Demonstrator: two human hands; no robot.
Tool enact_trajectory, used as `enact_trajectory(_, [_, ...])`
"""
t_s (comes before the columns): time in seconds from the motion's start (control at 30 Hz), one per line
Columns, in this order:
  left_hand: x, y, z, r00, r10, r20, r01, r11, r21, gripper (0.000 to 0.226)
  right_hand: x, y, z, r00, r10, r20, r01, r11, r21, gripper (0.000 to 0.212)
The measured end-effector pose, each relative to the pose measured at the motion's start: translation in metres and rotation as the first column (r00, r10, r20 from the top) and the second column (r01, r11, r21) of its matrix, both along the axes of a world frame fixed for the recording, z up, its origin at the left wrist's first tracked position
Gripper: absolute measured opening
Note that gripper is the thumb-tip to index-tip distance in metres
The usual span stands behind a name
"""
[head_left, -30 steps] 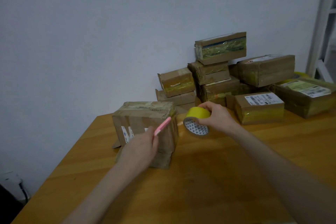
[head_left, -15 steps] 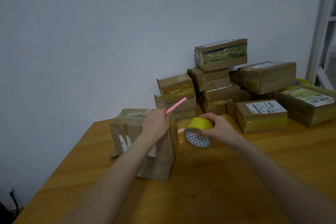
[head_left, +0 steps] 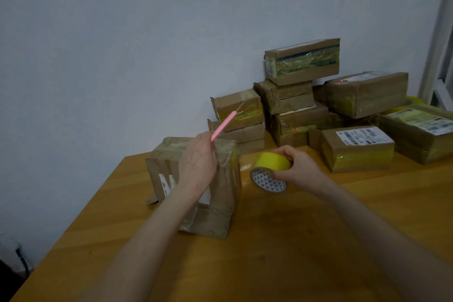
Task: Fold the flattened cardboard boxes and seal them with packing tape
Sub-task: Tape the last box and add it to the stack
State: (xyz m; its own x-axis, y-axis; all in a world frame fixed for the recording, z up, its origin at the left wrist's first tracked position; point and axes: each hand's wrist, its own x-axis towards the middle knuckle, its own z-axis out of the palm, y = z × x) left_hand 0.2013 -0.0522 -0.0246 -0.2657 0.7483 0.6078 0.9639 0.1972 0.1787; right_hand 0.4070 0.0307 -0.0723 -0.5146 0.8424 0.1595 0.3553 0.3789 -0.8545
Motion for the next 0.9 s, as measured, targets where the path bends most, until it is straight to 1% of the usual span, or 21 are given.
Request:
enact_trajectory(0.1, [-0.002,-0.003,0.005,0.999,0.021,0.047,-0.020,1.000,-0.012,0.026,-0.002,-0.001,0.000,1.000,0.010,-0.015,-0.010,1.000,-0.020,0.052])
enact_trajectory(0.17, [-0.002,-0.005,0.006,0.998,0.037,0.044,-0.036,0.999,-0.036,0.028,-0.004,-0.003,0.001,1.000,0.005,-0.015,-0.005,1.000,-0.021,0.052])
enact_trajectory(0.3, [-0.002,-0.011,0.003,0.993,0.069,-0.093,-0.078,0.992,-0.098,0.037,-0.004,-0.005,0.001,1.000,0.000,-0.019,0.000,1.000,-0.015,0.052])
enact_trajectory(0.37, [-0.004,-0.011,0.003,0.992,0.081,-0.097,-0.092,0.989,-0.120,0.037,-0.003,-0.005,0.001,1.000,0.000,-0.023,0.000,1.000,-0.015,0.052])
enact_trajectory(0.47, [-0.007,-0.013,0.007,0.995,0.084,-0.057,-0.087,0.994,-0.059,0.035,-0.004,-0.005,0.001,1.000,-0.006,-0.017,0.006,1.000,-0.007,0.052])
enact_trajectory(0.53, [-0.009,-0.020,0.008,1.000,0.024,0.017,-0.025,0.999,0.028,0.033,-0.005,-0.005,0.000,1.000,-0.019,-0.021,0.019,1.000,-0.005,0.052])
enact_trajectory(0.6, [-0.009,-0.039,0.002,0.986,-0.146,0.079,0.140,0.987,0.073,0.029,-0.006,-0.006,0.000,0.999,-0.027,-0.031,0.026,1.000,-0.017,0.051])
enact_trajectory(0.67, [-0.009,-0.068,-0.018,0.952,-0.298,0.077,0.297,0.955,0.022,0.034,-0.007,-0.006,0.001,0.999,-0.026,-0.034,0.025,0.999,-0.027,0.051])
enact_trajectory(0.7, [-0.011,-0.083,-0.032,0.945,-0.319,0.066,0.321,0.947,-0.022,0.040,-0.007,-0.005,0.002,0.999,-0.032,-0.031,0.032,0.999,-0.028,0.051])
enact_trajectory(0.77, [-0.016,-0.110,-0.059,0.952,-0.304,0.037,0.306,0.943,-0.127,0.047,-0.008,-0.005,0.004,0.999,-0.043,-0.025,0.042,0.999,-0.021,0.051])
enact_trajectory(0.9, [-0.009,-0.124,-0.091,0.966,-0.245,0.087,0.260,0.902,-0.343,0.030,-0.009,-0.005,0.008,0.998,-0.063,-0.021,0.064,0.998,0.012,0.054])
